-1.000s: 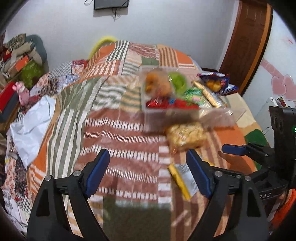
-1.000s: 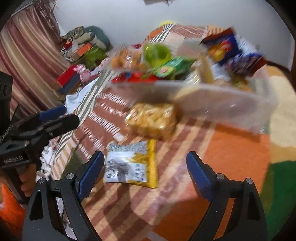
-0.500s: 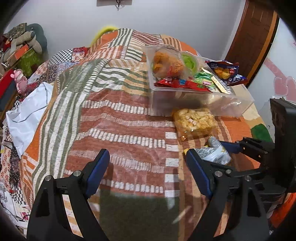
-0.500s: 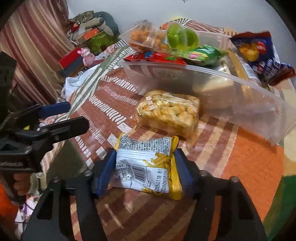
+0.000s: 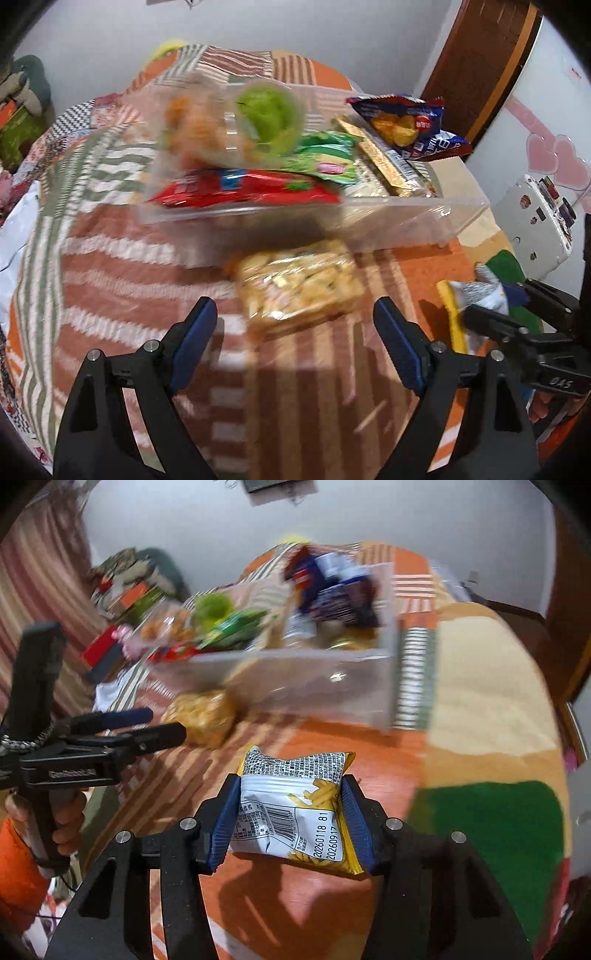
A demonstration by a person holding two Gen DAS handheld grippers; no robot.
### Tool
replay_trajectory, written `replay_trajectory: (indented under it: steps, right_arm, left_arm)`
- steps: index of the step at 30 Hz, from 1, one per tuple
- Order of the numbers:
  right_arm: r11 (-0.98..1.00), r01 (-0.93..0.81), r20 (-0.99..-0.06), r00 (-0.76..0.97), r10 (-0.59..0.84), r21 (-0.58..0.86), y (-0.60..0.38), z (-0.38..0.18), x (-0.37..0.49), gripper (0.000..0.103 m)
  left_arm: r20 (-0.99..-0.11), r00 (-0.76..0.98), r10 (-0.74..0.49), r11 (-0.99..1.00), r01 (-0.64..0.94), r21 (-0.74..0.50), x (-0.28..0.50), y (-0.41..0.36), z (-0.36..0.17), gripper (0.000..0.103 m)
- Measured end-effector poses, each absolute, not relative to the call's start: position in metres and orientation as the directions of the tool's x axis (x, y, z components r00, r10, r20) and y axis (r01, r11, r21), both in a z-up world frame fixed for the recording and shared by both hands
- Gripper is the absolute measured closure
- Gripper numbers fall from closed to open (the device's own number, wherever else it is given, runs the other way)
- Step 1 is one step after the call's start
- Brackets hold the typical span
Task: Organize snacks
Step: 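Grasp the nut-cluster pack with the left tool while the right tool grasps the yellow-white snack bag, then lower the nut-cluster pack into the box with the left tool while the right tool drops the yellow-white bag in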
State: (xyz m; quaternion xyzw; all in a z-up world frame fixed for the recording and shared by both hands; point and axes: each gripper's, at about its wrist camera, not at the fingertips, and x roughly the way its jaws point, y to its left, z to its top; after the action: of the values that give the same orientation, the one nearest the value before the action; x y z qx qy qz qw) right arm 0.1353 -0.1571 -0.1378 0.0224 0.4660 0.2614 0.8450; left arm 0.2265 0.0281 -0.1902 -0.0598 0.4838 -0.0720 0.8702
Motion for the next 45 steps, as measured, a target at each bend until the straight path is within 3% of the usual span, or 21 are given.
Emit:
replay_trajectory:
  steps: [7,10,15,26,32,45]
  right_arm:
    - [0.870,-0.384,-0.746,0.468,0.473,0.311,-0.173,-0.132,0.132,0.052]
    - [0.866,-0.382,-0.731,0.481,0.484,0.322,-0.180,-0.128,0.134,0.052]
    - [0.861,-0.382,-0.710,0.498,0.497,0.335,-0.183,-0.119,0.145,0.052]
    - [0.848,-0.410,-0.647,0.554,0.524,0.335,-0.175,-0.092,0.155,0.052]
    - [0.846,-0.424,-0.621,0.580,0.527,0.323,-0.161,-0.081,0.173,0.052]
    - [0.861,-0.427,-0.654,0.574,0.493,0.276,-0.141,-0.098,0.207,0.052]
  left_arm:
    - [-0.858,0.488,-0.159,0.985,0.021,-0.171,0.254,0.020,-0.211,0.015]
    - [-0.851,0.504,-0.150,0.987,0.031,-0.156,0.253,0.018,-0.212,0.025]
    - [-0.842,0.520,-0.146,0.989,0.067,-0.130,0.235,0.016,-0.205,0.026]
    - [-0.736,0.645,-0.205,0.978,0.111,-0.175,0.203,0.018,-0.136,0.026]
    - [-0.689,0.684,-0.238,0.969,0.118,-0.217,0.225,0.016,-0.103,0.026]
    - [-0.713,0.668,-0.211,0.975,0.088,-0.206,0.276,0.014,-0.128,0.026]
